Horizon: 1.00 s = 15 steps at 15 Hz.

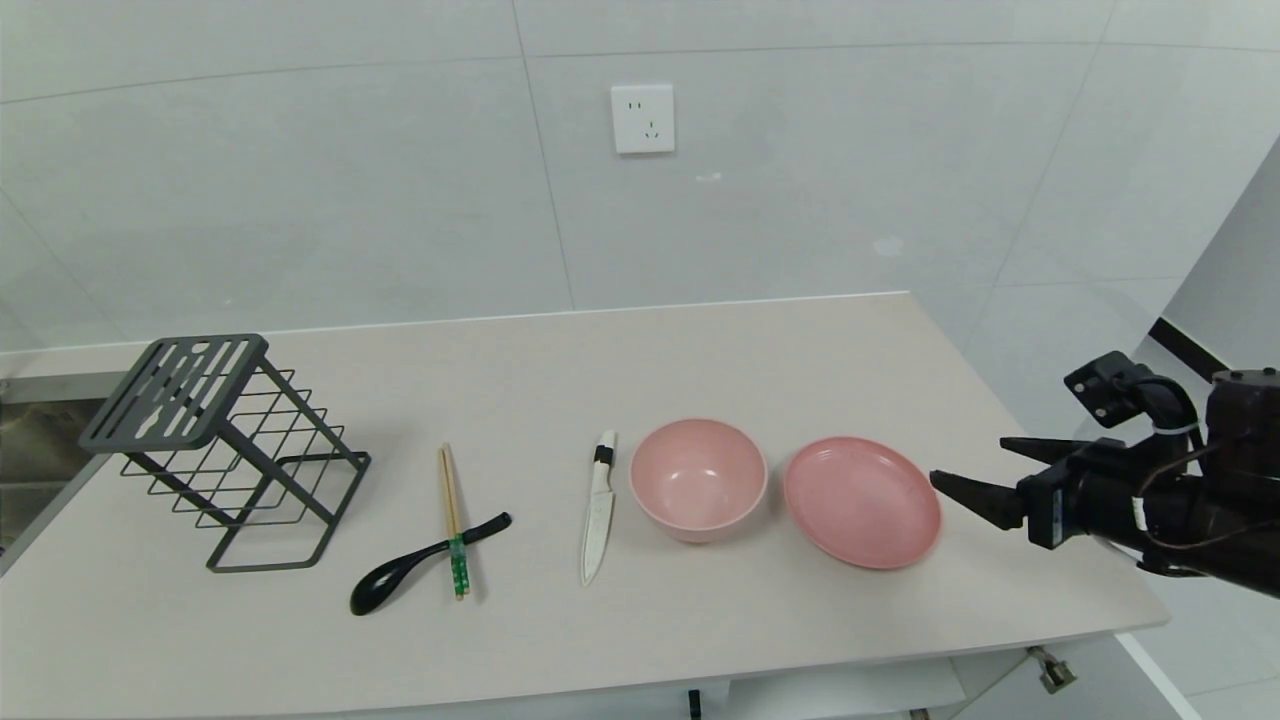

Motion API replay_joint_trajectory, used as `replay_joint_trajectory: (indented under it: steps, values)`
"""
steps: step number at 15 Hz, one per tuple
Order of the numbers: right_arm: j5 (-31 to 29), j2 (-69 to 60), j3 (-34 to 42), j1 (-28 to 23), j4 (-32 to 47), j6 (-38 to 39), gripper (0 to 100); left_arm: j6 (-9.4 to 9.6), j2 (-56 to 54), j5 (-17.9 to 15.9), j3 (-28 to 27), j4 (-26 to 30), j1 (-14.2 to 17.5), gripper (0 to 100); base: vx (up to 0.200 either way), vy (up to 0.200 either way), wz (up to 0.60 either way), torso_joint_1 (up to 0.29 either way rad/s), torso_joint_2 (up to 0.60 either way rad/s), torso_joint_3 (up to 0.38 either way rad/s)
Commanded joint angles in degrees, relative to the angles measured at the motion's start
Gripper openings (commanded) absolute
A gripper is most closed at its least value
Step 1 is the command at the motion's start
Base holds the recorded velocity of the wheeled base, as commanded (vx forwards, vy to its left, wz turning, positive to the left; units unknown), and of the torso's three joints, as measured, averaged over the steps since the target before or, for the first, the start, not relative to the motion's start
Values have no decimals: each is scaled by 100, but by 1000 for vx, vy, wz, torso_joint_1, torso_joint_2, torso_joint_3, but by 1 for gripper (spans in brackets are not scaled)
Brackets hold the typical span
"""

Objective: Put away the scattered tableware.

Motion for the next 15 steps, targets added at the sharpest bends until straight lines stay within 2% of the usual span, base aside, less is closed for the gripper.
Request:
replay_joint_trajectory:
  steps: [1, 4, 10, 15]
  values:
    - [-69, 660, -227, -35, -240, 74, 100, -6, 7, 1, 0, -2, 2, 100, 0, 0, 0, 0, 0, 0]
    - [-87, 1126, -306, -35, -336, 153, 100, -6, 7, 1, 0, -2, 2, 100, 0, 0, 0, 0, 0, 0]
    - [-175, 2400, -719, -264, -1241, 126, 100, -6, 7, 1, 0, -2, 2, 100, 0, 0, 0, 0, 0, 0]
    - [-175, 2971, -825, -255, -1593, 126, 100, -15, 7, 1, 0, -2, 2, 100, 0, 0, 0, 0, 0, 0]
